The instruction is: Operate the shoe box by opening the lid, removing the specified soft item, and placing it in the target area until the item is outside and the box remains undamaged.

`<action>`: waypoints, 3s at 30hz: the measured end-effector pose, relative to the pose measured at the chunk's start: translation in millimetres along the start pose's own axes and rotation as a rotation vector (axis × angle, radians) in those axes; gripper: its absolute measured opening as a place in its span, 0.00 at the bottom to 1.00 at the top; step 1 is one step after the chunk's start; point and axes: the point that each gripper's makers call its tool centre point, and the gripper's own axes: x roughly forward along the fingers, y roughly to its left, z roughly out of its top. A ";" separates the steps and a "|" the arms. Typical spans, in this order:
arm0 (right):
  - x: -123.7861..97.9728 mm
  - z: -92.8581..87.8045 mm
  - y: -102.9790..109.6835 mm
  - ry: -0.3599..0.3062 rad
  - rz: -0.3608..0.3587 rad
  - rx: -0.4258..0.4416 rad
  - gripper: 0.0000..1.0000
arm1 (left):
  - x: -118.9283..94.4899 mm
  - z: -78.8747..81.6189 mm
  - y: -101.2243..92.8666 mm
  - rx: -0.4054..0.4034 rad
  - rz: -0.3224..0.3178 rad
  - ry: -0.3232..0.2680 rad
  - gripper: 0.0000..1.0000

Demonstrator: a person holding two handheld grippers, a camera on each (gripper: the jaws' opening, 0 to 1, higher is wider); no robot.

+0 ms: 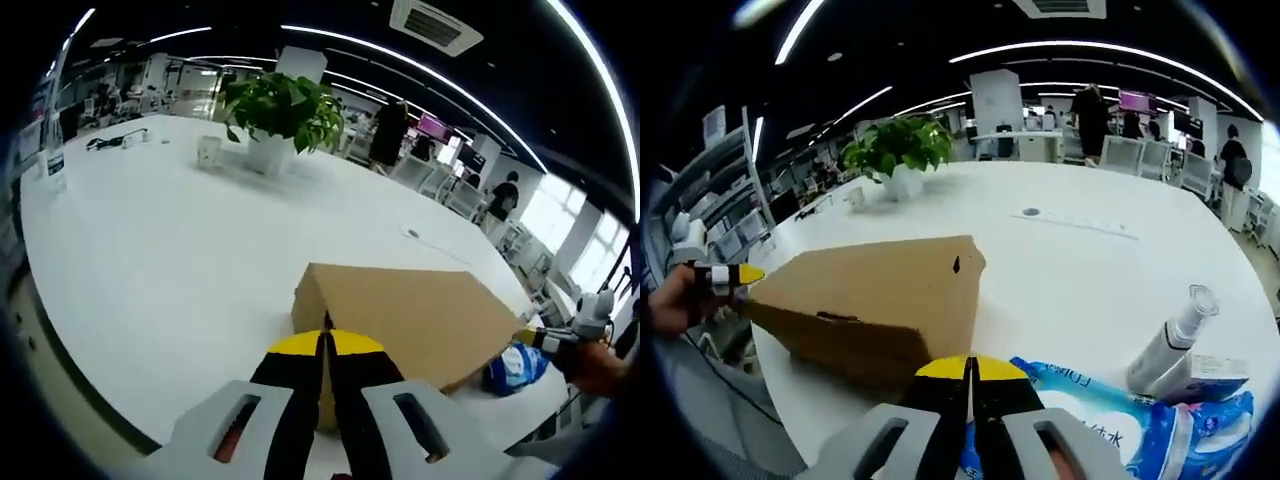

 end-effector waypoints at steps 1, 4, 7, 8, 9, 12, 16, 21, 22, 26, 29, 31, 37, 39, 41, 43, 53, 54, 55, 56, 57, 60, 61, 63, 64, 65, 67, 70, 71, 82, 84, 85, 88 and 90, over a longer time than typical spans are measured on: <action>-2.1 2.1 -0.8 -0.010 0.000 0.011 0.00 | 0.6 0.6 -1.8 -0.008 -0.010 -0.004 0.01; -5.3 10.5 3.2 -0.045 0.022 0.048 0.00 | 3.3 -1.5 -7.6 -0.009 -0.034 0.006 0.06; -5.0 18.3 12.2 -0.082 0.057 0.095 0.01 | 6.6 -7.6 -18.3 -0.012 -0.078 0.035 0.14; -4.1 17.6 15.4 -0.076 0.069 0.097 0.04 | 7.3 -10.3 -21.2 -0.013 -0.091 0.047 0.16; -1.5 17.0 19.2 -0.072 0.073 0.087 0.05 | 7.8 -12.2 -22.8 -0.009 -0.093 0.056 0.18; 5.5 11.6 33.8 -0.044 0.123 0.107 0.14 | 8.5 -15.0 -23.7 0.011 -0.092 0.071 0.20; 12.8 2.7 42.8 -0.019 0.147 0.132 0.22 | 10.0 -19.7 -23.1 0.005 -0.091 0.089 0.20; 14.2 -4.7 40.2 -0.019 0.131 0.160 0.22 | 11.1 -26.1 -17.9 0.053 -0.057 0.112 0.16; 13.9 -4.2 39.5 -0.029 0.130 0.174 0.22 | 11.4 -25.8 -17.5 0.080 -0.053 0.113 0.15; 12.6 -4.1 40.4 -0.048 0.097 0.173 0.22 | 12.1 -27.5 -17.9 0.251 -0.021 0.145 0.14; 11.8 -4.6 38.2 -0.046 0.070 0.161 0.22 | 12.0 -30.3 -22.8 0.347 -0.012 0.165 0.18; 8.2 -7.4 40.9 -0.047 0.057 0.163 0.21 | 12.4 -30.6 -20.4 0.398 0.008 0.173 0.19; -2.0 -18.9 41.7 -0.028 0.031 0.184 0.21 | 18.6 -27.7 -16.7 0.393 -0.001 0.170 0.22; -5.4 -22.8 42.7 -0.030 0.025 0.199 0.21 | 20.3 -28.8 -18.7 0.277 -0.026 0.174 0.23; -6.7 -24.9 43.3 -0.031 0.023 0.204 0.21 | 23.6 -28.1 -18.5 0.251 -0.046 0.188 0.25; -9.0 -26.1 44.3 -0.030 0.014 0.212 0.21 | 30.0 -25.1 -20.5 0.264 -0.056 0.187 0.25; -7.3 -28.7 45.0 -0.026 0.002 0.249 0.20 | 73.8 1.0 -32.8 0.278 -0.092 0.217 0.27; -7.7 -28.7 45.2 -0.029 0.005 0.253 0.20 | 75.9 2.1 -33.7 0.279 -0.093 0.219 0.27; -7.6 -28.7 44.2 -0.031 0.005 0.267 0.20 | 78.0 2.8 -35.4 0.283 -0.096 0.223 0.27; -7.3 -28.5 43.7 -0.032 0.004 0.270 0.20 | 78.3 2.8 -36.0 0.283 -0.096 0.224 0.27; -7.0 -28.2 43.0 -0.033 0.003 0.272 0.20 | 78.8 2.6 -37.1 0.285 -0.096 0.225 0.27; -6.4 -27.8 41.4 -0.027 0.006 0.272 0.20 | 77.7 1.6 -37.7 0.280 -0.096 0.218 0.27; -6.3 -28.1 41.2 -0.023 0.012 0.280 0.20 | 76.4 0.9 -37.8 0.271 -0.097 0.213 0.27; -7.7 -28.8 40.6 -0.027 0.029 0.294 0.19 | 73.5 -2.4 -38.4 0.262 -0.102 0.212 0.29; -9.4 -28.8 40.5 -0.030 0.040 0.300 0.18 | 71.7 -4.1 -38.8 0.257 -0.104 0.214 0.30; -13.3 -28.6 40.3 -0.032 0.058 0.313 0.17 | 67.7 -7.2 -39.7 0.261 -0.107 0.219 0.32; -23.9 -27.1 34.9 -0.051 0.049 0.308 0.19 | 58.4 -8.5 -39.6 0.284 -0.101 0.204 0.33; -42.3 -25.1 24.7 -0.078 0.018 0.266 0.26 | 43.5 -8.3 -38.6 0.288 -0.096 0.179 0.36; -46.9 -25.6 21.4 -0.078 0.008 0.253 0.29 | 37.7 -8.4 -38.2 0.289 -0.093 0.170 0.36; -103.5 -17.7 -14.0 -0.179 -0.118 0.185 0.48 | 9.1 -8.0 -62.9 0.325 -0.160 0.092 0.42; -108.7 -18.0 -14.8 -0.196 -0.113 0.195 0.47 | 6.7 -8.4 -66.3 0.313 -0.167 0.081 0.43; -112.3 -18.6 -17.3 -0.203 -0.128 0.195 0.48 | 7.3 -8.6 -67.0 0.315 -0.170 0.076 0.44; -116.7 -18.6 -19.7 -0.217 -0.142 0.188 0.50 | 4.5 -15.2 -72.7 0.326 -0.176 0.078 0.45; -115.9 -19.1 -20.9 -0.211 -0.150 0.182 0.52 | 2.7 -19.6 -74.8 0.332 -0.179 0.080 0.46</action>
